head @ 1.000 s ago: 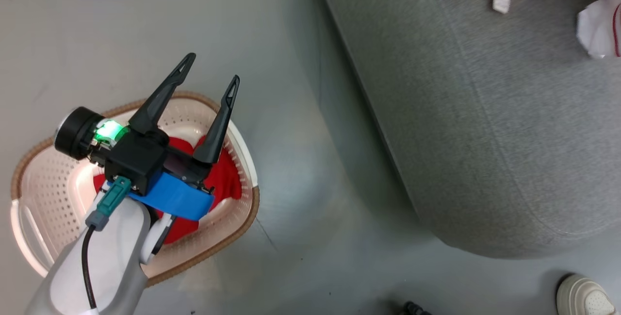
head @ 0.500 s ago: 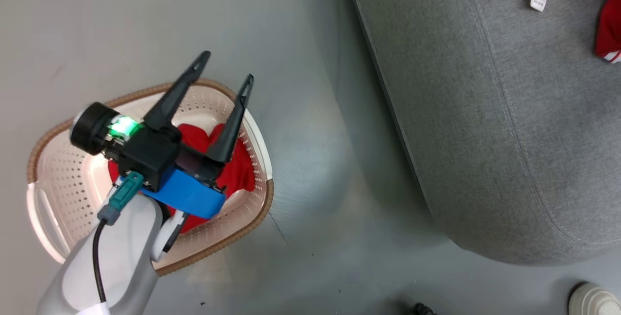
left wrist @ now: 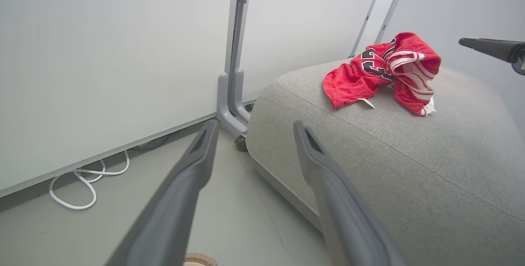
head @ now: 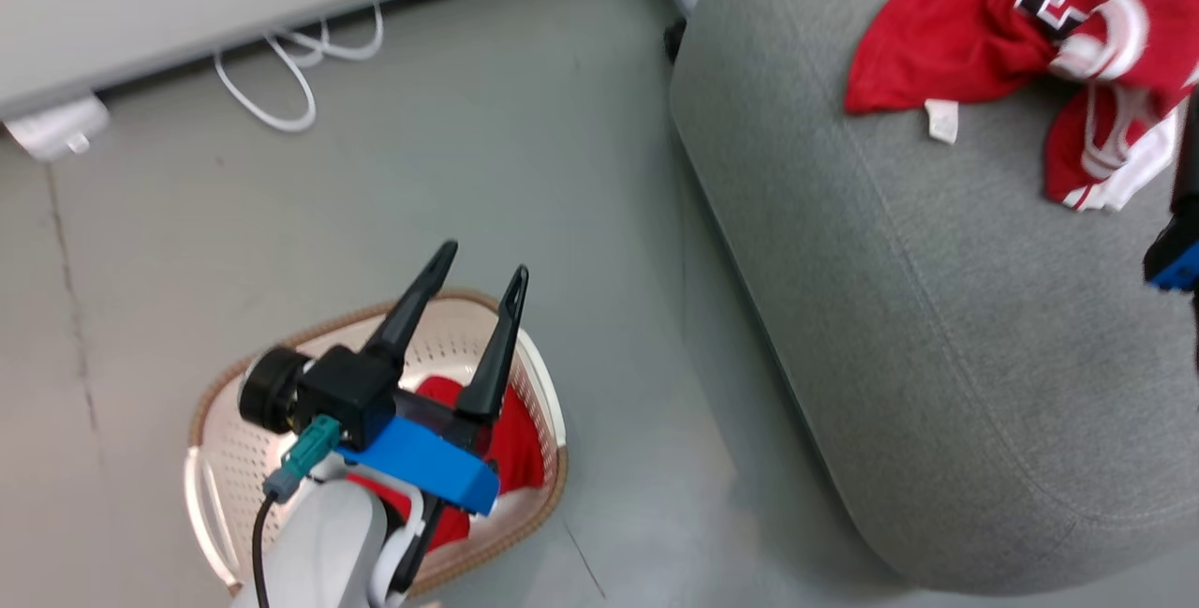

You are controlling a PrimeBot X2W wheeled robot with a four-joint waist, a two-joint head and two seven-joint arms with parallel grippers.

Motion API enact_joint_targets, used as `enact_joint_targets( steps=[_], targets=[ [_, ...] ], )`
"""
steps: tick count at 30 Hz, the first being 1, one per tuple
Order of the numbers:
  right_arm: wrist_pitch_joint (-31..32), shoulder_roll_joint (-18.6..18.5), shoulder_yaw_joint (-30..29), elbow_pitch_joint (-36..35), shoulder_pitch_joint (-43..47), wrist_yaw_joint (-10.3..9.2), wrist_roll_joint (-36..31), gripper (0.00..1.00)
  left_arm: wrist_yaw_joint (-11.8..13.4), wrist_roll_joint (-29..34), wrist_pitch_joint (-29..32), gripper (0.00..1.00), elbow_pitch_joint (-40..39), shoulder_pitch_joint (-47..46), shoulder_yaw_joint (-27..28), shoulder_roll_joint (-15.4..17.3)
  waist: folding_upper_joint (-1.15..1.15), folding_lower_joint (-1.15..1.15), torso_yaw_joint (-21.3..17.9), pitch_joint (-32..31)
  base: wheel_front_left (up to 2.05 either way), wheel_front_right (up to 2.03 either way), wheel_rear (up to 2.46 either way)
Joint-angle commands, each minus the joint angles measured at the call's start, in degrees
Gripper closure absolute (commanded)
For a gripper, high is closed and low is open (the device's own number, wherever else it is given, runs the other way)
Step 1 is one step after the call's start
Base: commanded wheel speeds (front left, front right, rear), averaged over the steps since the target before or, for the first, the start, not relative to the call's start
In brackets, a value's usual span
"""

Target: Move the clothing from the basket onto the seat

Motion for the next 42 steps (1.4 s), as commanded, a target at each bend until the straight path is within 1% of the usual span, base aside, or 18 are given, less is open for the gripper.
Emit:
enact_joint_targets(
  steps=[1,4,7,10,17,20,23,24,25,29,31,37,42],
  targets=[
    [0.4,0.2,1.1,-1.4,3.0,0.01,0.6,0.00,0.0,-0.1,-0.2,0.00,0.3,1.9,0.9,-0.8,0.00,0.00,1.3,-7.2,0.00,0.00,0.00],
    [0.8,1.1,2.9,-5.3,7.7,0.01,1.5,0.00,0.0,-0.2,-0.2,0.00,0.8,5.0,2.9,-2.3,0.00,0.00,2.2,-10.9,0.00,0.00,0.00],
    [0.6,2.2,4.4,-10.5,13.0,0.01,2.4,0.00,0.0,0.3,-0.2,0.00,1.2,7.5,4.8,-3.2,0.00,0.00,3.4,-13.5,0.00,0.00,0.00],
    [0.3,4.0,5.1,-16.4,18.6,0.01,2.8,0.00,0.0,0.7,-0.2,0.00,1.4,9.7,6.7,-3.8,0.00,0.00,4.8,-15.5,0.00,0.00,0.00],
    [0.8,9.9,6.3,-28.8,30.9,0.01,1.6,0.00,0.0,1.6,-0.2,0.00,2.1,13.5,11.3,-4.7,0.00,0.00,8.8,-19.2,0.00,0.00,0.00],
    [0.9,11.7,7.6,-32.9,35.0,0.01,1.4,0.00,0.0,2.1,-0.2,0.00,2.4,14.4,13.3,-5.0,0.00,0.00,10.9,-20.3,0.00,0.00,0.00],
    [0.5,12.7,8.6,-35.9,38.2,0.01,1.7,0.00,0.0,2.4,-0.2,0.00,2.6,15.0,14.8,-5.0,0.00,0.00,13.4,-21.2,0.00,0.00,0.00],
    [0.5,12.7,8.6,-35.9,38.2,0.01,1.7,0.00,0.0,2.4,-0.2,0.00,2.6,15.0,14.8,-5.0,0.00,0.00,13.4,-21.2,0.00,0.00,0.00],
    [0.3,13.0,9.9,-37.4,39.8,0.01,1.6,0.00,0.0,2.6,-0.2,0.00,2.7,15.1,16.0,-5.1,0.00,0.00,14.7,-21.5,0.00,0.00,0.00],
    [-0.2,13.2,11.6,-38.2,41.6,0.01,1.2,0.00,0.0,3.2,-0.2,0.00,2.9,16.2,18.6,-5.6,0.00,0.00,16.6,-21.9,0.00,0.00,0.00],
    [0.1,13.3,12.1,-38.1,41.9,0.01,0.9,0.00,0.0,3.4,-0.2,0.00,2.9,16.4,19.1,-5.7,0.00,0.00,17.0,-22.0,0.00,0.00,0.00],
    [0.5,13.3,14.9,-37.4,42.2,0.01,2.6,0.00,0.0,4.0,-0.2,0.00,2.6,18.0,21.1,-5.8,0.00,0.00,18.5,-22.0,0.00,0.00,0.00],
    [0.5,13.3,15.5,-37.3,42.0,0.01,3.0,0.00,0.0,4.3,-0.2,0.00,2.4,18.2,21.5,-6.1,0.00,0.00,19.0,-21.8,0.00,0.00,0.00]
  ],
)
